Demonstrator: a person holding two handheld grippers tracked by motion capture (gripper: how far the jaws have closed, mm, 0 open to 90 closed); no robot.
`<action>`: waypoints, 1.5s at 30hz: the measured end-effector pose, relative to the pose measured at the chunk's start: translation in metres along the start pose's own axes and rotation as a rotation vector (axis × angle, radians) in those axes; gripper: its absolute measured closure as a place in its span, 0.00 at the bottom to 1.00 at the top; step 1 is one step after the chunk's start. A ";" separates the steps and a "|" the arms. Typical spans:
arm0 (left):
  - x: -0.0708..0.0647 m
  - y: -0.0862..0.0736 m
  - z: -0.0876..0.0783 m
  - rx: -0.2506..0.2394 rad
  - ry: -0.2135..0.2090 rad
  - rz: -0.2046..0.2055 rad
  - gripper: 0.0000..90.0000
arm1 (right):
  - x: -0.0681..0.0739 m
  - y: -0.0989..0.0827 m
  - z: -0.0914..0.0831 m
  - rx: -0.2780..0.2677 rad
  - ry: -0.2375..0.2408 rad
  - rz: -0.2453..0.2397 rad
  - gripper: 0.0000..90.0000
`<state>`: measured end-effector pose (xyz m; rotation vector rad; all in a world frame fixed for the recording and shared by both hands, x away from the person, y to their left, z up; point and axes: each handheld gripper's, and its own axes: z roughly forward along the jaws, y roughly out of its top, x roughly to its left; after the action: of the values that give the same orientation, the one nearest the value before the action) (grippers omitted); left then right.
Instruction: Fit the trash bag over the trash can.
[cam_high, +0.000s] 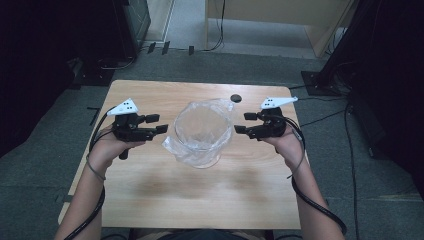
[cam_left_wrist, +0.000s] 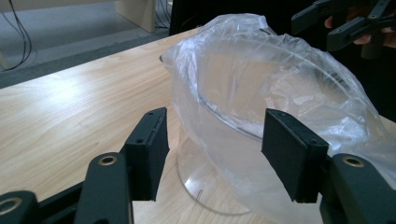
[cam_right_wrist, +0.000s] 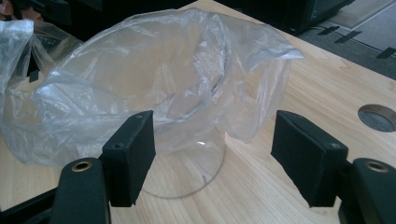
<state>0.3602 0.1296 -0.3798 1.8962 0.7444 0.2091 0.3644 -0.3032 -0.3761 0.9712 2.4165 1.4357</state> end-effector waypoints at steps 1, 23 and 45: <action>0.000 -0.001 -0.001 0.004 0.000 0.001 0.44 | -0.001 -0.001 -0.001 0.001 -0.002 0.000 0.33; 0.011 -0.022 -0.011 0.030 0.033 0.002 0.41 | -0.013 -0.015 -0.014 0.031 -0.040 -0.011 0.32; 0.028 -0.057 -0.014 0.055 0.094 -0.001 0.39 | -0.020 -0.022 -0.016 0.019 -0.049 -0.002 0.34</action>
<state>0.3532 0.1724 -0.4285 1.9484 0.8219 0.2813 0.3629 -0.3342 -0.3891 0.9962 2.4002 1.3746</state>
